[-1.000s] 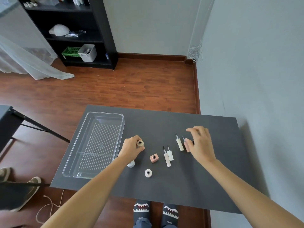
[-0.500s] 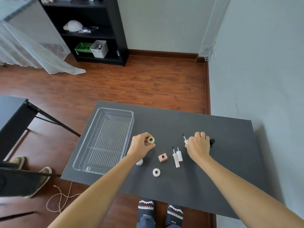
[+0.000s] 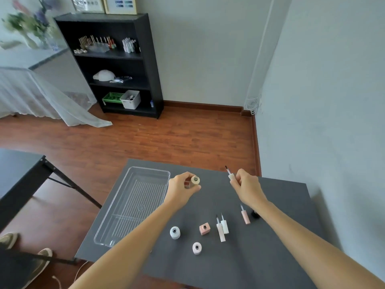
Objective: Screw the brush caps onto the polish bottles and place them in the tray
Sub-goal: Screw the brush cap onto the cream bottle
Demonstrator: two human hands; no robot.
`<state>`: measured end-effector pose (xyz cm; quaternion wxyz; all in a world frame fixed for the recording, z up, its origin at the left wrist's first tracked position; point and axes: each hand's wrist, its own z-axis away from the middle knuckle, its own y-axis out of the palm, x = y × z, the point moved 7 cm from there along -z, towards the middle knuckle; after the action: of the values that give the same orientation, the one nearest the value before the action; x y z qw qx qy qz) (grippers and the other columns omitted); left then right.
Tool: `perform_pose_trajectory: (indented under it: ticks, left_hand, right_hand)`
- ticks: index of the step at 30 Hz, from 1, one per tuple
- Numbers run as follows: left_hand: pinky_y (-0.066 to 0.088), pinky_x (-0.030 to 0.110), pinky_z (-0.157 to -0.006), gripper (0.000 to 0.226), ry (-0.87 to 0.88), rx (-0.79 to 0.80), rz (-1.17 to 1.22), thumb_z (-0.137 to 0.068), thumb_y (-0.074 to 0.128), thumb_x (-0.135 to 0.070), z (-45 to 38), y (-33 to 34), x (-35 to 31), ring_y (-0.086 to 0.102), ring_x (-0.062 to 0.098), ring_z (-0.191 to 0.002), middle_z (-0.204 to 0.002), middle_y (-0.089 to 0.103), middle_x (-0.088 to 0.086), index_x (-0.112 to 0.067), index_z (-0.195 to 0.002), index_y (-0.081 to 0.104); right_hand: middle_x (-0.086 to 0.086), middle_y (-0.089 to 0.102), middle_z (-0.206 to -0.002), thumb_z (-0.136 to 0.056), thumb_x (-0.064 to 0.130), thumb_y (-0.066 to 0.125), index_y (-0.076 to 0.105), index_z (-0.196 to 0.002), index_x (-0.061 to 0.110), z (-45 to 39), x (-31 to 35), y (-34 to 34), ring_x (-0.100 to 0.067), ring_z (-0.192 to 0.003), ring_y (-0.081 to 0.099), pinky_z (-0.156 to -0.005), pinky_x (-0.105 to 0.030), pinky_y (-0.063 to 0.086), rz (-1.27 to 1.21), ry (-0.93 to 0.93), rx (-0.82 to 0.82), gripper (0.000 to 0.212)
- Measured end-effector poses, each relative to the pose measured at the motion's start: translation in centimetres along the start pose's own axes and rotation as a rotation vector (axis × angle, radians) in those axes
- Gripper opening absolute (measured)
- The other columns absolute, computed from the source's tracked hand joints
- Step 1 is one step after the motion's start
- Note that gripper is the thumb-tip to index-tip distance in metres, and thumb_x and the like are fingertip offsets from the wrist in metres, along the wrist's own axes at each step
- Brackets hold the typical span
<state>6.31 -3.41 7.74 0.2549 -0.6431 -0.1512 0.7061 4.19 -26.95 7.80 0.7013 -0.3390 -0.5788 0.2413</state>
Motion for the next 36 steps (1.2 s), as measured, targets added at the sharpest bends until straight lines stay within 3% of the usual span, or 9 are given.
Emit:
perform_pose_trajectory:
  ticks: [7,12,14,16,18,22,26,32,36]
  left_hand:
    - [0.042,0.001,-0.059,0.019,0.112,-0.091,0.137,-0.075,0.084,-0.029,-1.2,-2.8,-8.0,0.058,-0.005,-0.062,-0.08,0.071,-0.01,-0.025,-0.092,0.076]
    - [0.041,0.004,-0.051,0.023,0.205,-0.153,0.18,-0.071,0.087,-0.034,-1.3,-4.7,-13.7,0.053,-0.006,-0.054,-0.071,0.067,-0.013,-0.024,-0.09,0.077]
    - [0.041,0.003,-0.053,0.023,0.25,-0.176,0.189,-0.069,0.087,-0.036,-1.1,-5.4,-15.9,0.053,-0.007,-0.054,-0.07,0.067,-0.012,-0.024,-0.087,0.078]
    - [0.041,0.002,-0.055,0.024,0.287,-0.198,0.195,-0.068,0.087,-0.037,-0.8,-5.9,-17.8,0.053,-0.004,-0.055,-0.07,0.068,-0.01,-0.025,-0.086,0.078]
    - [0.041,0.003,-0.056,0.024,0.321,-0.211,0.204,-0.067,0.088,-0.038,-0.4,-6.3,-19.4,0.052,-0.003,-0.055,-0.069,0.068,-0.01,-0.026,-0.085,0.078]
    - [0.043,0.004,-0.057,0.026,0.376,-0.217,0.209,-0.066,0.088,-0.04,0.2,-6.8,-21.8,0.053,-0.007,-0.055,-0.066,0.067,-0.011,-0.025,-0.085,0.077]
    - [0.043,0.003,-0.056,0.023,0.416,-0.239,0.197,-0.065,0.088,-0.04,0.7,-7.4,-23.1,0.056,-0.013,-0.059,-0.064,0.065,-0.017,-0.032,-0.081,0.074]
    - [0.049,0.013,-0.061,0.029,0.412,-0.257,0.166,-0.065,0.087,-0.044,0.7,-8.0,-23.1,0.058,-0.003,-0.059,-0.071,0.069,-0.013,-0.03,-0.087,0.076]
    - [0.048,0.011,-0.059,0.029,0.412,-0.258,0.159,-0.065,0.088,-0.044,0.6,-8.1,-23.0,0.058,-0.002,-0.06,-0.072,0.069,-0.013,-0.03,-0.088,0.076]
  right_hand:
    - [0.01,0.062,-0.071,-0.089,0.028,0.066,0.063,-0.082,0.016,-0.3,6.6,-9.6,-0.009,-0.062,0.055,-0.052,-0.014,0.039,-0.155,-0.201,-0.216,0.014]
    - [0.001,0.072,-0.078,-0.079,0.023,0.077,0.072,-0.08,0.019,0.4,10.5,-15.9,-0.015,-0.065,0.06,-0.064,-0.03,0.051,-0.464,-0.238,-0.282,0.006]
    - [-0.005,0.074,-0.079,-0.079,0.023,0.077,0.073,-0.077,0.02,0.9,12.3,-18.0,-0.015,-0.065,0.06,-0.061,-0.03,0.052,-0.566,-0.286,-0.29,0.005]
    - [0.002,0.075,-0.076,-0.084,0.023,0.073,0.073,-0.078,0.023,1.5,14.4,-19.9,-0.011,-0.069,0.064,-0.063,-0.025,0.054,-0.609,-0.361,-0.299,0.006]
    - [0.008,0.076,-0.078,-0.089,0.021,0.068,0.072,-0.081,0.022,2.1,16.4,-21.4,-0.009,-0.075,0.071,-0.07,-0.027,0.058,-0.592,-0.431,-0.307,0.009]
    - [0.012,0.076,-0.08,-0.091,0.022,0.064,0.066,-0.085,0.016,3.4,19.8,-23.5,-0.022,-0.078,0.073,-0.079,-0.045,0.058,-0.368,-0.551,-0.348,0.009]
    - [0.026,0.073,-0.076,-0.092,0.021,0.062,0.064,-0.085,0.015,4.1,21.9,-24.3,-0.02,-0.076,0.072,-0.078,-0.044,0.056,-0.222,-0.609,-0.343,0.009]
    - [0.012,0.074,-0.078,-0.093,0.019,0.063,0.064,-0.085,0.012,4.1,23.1,-24.5,-0.021,-0.078,0.071,-0.081,-0.044,0.056,-0.144,-0.632,-0.318,0.01]
    - [0.015,0.072,-0.076,-0.093,0.02,0.064,0.064,-0.086,0.012,3.7,23.3,-24.0,-0.014,-0.077,0.071,-0.078,-0.03,0.056,-0.128,-0.628,-0.299,0.011]
